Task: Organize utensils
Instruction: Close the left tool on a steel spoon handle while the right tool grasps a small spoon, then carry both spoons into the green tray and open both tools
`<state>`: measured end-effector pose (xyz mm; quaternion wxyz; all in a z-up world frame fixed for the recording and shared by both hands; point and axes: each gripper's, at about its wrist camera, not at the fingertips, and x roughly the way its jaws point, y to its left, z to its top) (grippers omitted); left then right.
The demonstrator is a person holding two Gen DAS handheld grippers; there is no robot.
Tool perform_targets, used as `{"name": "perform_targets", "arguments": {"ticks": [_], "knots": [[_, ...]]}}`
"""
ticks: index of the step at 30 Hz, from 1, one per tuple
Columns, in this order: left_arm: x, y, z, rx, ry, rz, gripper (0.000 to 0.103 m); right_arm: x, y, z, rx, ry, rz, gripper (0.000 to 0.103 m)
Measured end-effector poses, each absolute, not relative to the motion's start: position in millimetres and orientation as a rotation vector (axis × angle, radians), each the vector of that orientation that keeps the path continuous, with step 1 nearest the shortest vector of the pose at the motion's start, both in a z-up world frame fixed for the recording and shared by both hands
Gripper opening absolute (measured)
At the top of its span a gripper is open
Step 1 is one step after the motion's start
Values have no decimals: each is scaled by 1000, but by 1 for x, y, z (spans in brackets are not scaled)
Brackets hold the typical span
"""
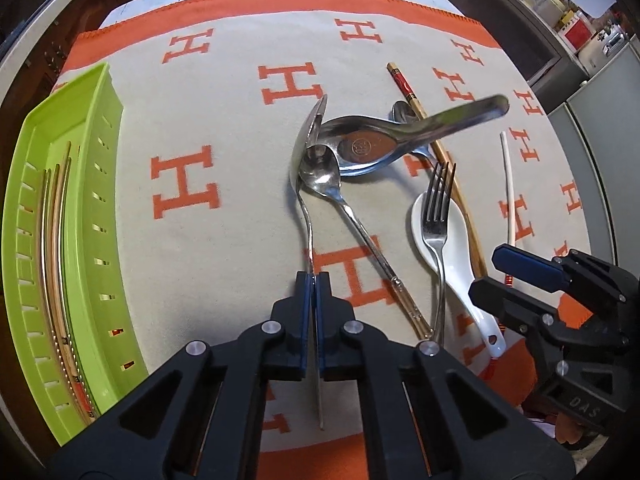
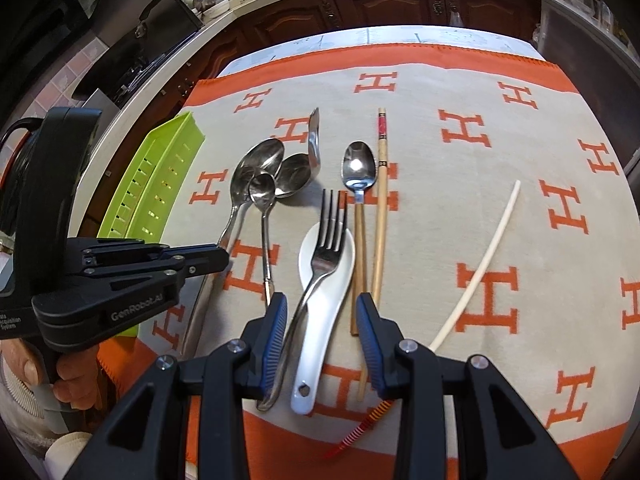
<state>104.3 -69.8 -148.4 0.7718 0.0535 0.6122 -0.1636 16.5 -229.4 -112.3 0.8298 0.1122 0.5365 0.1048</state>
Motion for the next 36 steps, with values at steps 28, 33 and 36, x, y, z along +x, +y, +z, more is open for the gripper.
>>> {"name": "perform_targets", "arguments": {"ticks": [28,33,36], "knots": [[107,-49,-158,-38,1365,-385,0,75,-159,-130,-44,1210,347,16],[105,-38,-158,-68,1363,-387,0,75,-148,-134,-121,1221,356,15],[103,-34,-155,-80,1357,-384,0,71,-142,-134,-193,1209,324,5]]}}
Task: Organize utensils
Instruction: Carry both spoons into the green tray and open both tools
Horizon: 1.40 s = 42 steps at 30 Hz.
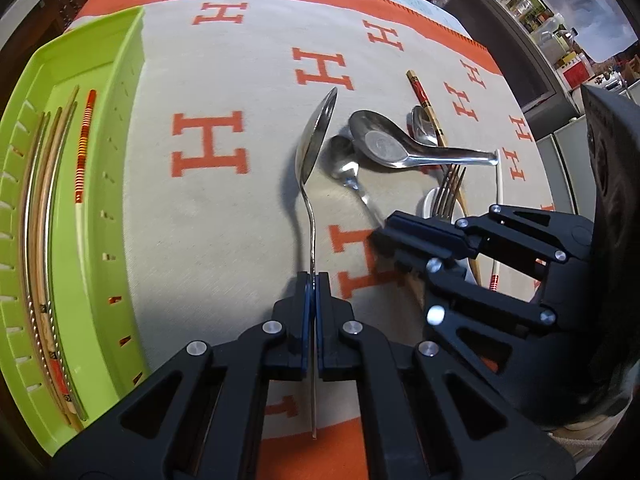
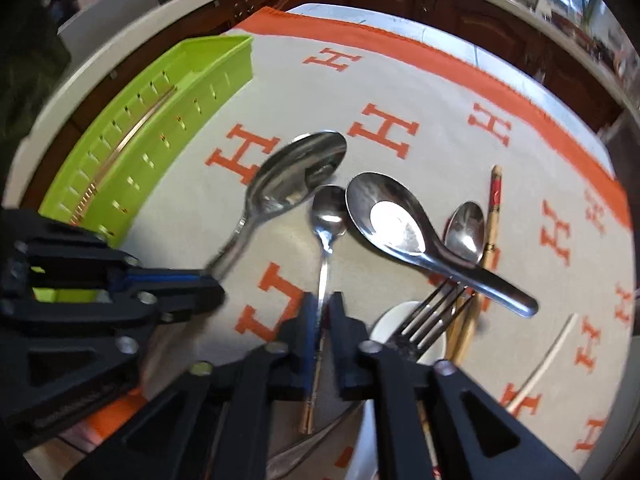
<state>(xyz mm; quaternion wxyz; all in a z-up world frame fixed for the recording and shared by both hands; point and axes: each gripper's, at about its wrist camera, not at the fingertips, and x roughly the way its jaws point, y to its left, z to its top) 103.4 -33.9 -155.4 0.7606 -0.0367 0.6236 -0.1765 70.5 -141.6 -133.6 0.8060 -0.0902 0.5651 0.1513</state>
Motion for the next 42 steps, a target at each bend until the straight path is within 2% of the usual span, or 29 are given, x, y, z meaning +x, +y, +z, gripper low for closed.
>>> {"name": "perform_targets", "arguments": {"ticks": [11,19,24,29,38,42], "knots": [[88,1,-101,-109,1233,-371,0,74,-161,-95,223,1236,408,4],[85,70,-59,-134,1116,-202,0,96,-115,-56,381,1203,473,4],[90,114,-62,-122,1093,-90,0,117,-77,-63,431,1230,469,4],[95,136,-86,-139,1143,-54,0,125,-50,-83,476,1281,476,4],[88,120,-108,-73,1165,-38,1,118,-23,-94,398,1333,502,7],[87,117,-104,-73,1173,-43,7,107,-27,-83,338,1297,516,8]]}}
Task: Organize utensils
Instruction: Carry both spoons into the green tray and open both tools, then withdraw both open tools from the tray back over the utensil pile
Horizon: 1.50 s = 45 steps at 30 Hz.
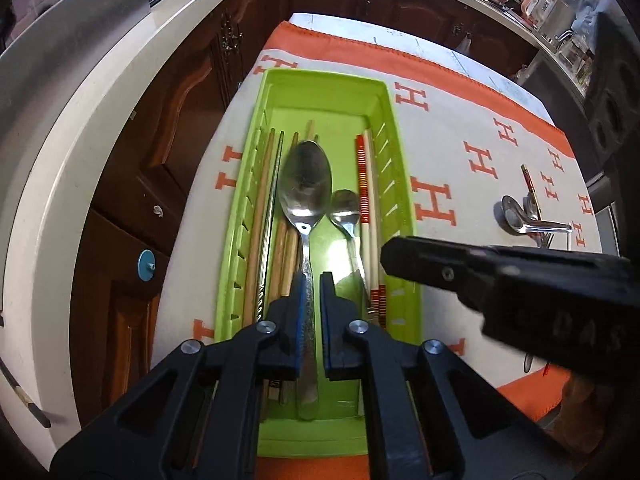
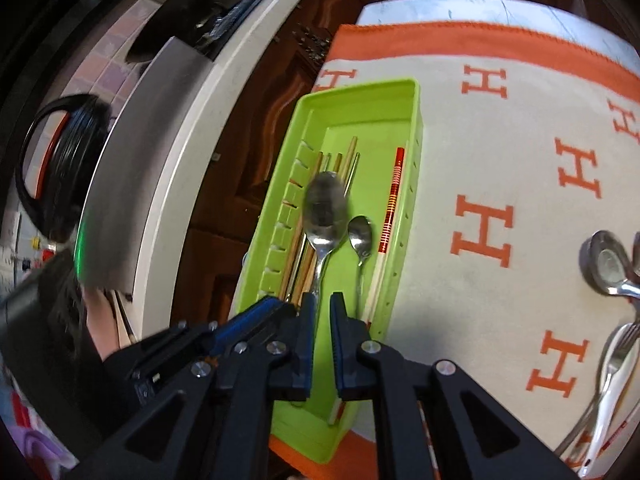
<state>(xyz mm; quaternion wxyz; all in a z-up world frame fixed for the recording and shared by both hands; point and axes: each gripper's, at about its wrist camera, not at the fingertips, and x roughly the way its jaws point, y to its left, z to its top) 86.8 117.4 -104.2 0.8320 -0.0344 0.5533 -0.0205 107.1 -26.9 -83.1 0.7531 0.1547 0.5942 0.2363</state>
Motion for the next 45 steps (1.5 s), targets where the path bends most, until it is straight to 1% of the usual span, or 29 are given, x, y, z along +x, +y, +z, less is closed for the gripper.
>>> {"name": "perform_targets", "arguments": {"ticks": [1,2,3,4,5,6,7,13,24,33,38,45], "knots": [[86,116,-103,-68,1171,-43,9,104,-28,-81,323,1287,514,8],[86,116,-101,-68,1169,-45,14,101,-30,-77,309,1274,514,8],[85,115,-99,-69,1167,-49,21,99,-32,-75,302,1267,514,8],[84,114,-97,-71,1162,-53,25,96,-36,-72,293,1257,512,8],[83,113,-95,-73,1156,-55,35,94,-37,-70,288,1250,512,8],[82,113,-93,-74,1148,-54,42,92,-40,-67,280,1238,512,8],[81,113,-90,-74,1139,-52,43,90,-43,-64,273,1229,510,8],[76,104,-79,-65,1119,-66,44,76,-58,-49,209,1157,491,8],[68,65,-64,-10,1097,-133,44,44,-104,-28,122,1027,417,8],[68,15,-63,38,1106,-231,44,26,-162,-39,153,1022,303,8],[72,-19,-74,74,1135,-289,44,14,-208,-50,231,1033,226,8],[75,-61,-95,115,1188,-363,44,-4,-250,-67,240,1041,128,8]]}}
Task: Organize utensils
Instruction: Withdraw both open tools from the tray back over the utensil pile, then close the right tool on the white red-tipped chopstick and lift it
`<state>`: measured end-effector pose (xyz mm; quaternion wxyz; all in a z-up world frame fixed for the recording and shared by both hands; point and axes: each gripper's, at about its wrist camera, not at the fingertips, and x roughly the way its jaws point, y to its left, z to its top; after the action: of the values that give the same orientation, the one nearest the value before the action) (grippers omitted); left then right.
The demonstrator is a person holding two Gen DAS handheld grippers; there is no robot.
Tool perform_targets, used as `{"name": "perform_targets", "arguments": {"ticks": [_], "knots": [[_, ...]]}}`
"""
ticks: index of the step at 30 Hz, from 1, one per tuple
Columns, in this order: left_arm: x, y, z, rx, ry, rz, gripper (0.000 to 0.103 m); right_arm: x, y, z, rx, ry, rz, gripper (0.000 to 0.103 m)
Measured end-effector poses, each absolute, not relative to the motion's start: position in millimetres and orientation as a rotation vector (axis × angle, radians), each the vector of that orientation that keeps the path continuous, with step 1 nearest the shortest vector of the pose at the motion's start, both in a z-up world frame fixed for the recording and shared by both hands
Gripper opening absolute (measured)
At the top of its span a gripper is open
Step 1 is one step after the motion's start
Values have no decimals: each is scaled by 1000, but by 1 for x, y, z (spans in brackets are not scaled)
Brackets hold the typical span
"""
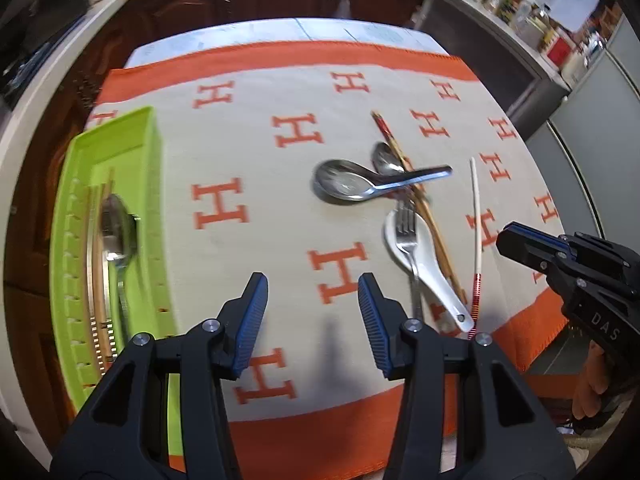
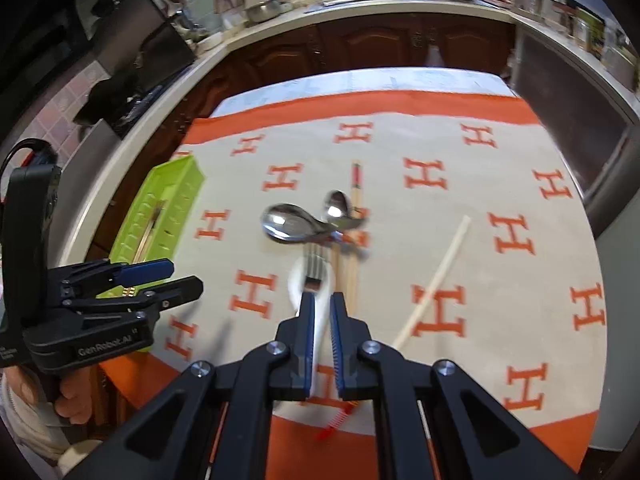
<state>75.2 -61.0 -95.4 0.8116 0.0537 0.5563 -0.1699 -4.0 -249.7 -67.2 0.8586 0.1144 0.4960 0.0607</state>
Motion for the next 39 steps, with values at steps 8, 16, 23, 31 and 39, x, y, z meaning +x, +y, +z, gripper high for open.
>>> {"name": "perform_targets", "arguments": {"ticks": [8,16,23,31,39], "knots": [[75,-92,-119,125,1252,-427,44,-12,-278,-90,292,1080,73,8],[80,-117,-118,131,1249,-475,44,-6,-303,-110,368,1116,5,8],[95,-143,-113,127,1249,-502,44,11,-306,-130,426,1183,7,17],[117,-164,-124,103,1297,-508,44,12,-274,-133,192,1147,-25,22],[133,-187,-134,107,1330,-520,44,9,-314,-139,412,1161,1,6]]}}
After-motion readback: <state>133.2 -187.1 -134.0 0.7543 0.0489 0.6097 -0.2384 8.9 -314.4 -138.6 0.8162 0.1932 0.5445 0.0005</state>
